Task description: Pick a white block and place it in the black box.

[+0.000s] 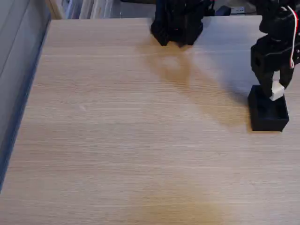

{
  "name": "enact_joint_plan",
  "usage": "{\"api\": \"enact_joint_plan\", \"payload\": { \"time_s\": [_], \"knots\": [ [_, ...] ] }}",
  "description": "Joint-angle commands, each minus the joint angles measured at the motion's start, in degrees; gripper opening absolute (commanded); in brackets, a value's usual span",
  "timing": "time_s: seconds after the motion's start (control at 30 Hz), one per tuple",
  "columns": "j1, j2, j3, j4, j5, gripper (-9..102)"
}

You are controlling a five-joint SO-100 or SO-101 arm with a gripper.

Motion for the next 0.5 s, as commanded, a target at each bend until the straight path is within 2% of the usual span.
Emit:
{"api": "enact_joint_plan", "payload": {
  "time_s": [0.0,0.07,0.2,0.3,0.47],
  "knots": [
    [0.88,-0.62,-3.69,0.79,0.62,6],
    [1.32,-0.88,-3.69,1.32,0.26,22],
    [1.85,-0.35,-3.25,3.34,0.88,26],
    [2.46,1.85,-1.23,3.78,1.49,23],
    [4.66,8.88,4.92,3.69,1.93,3]
  ]
}}
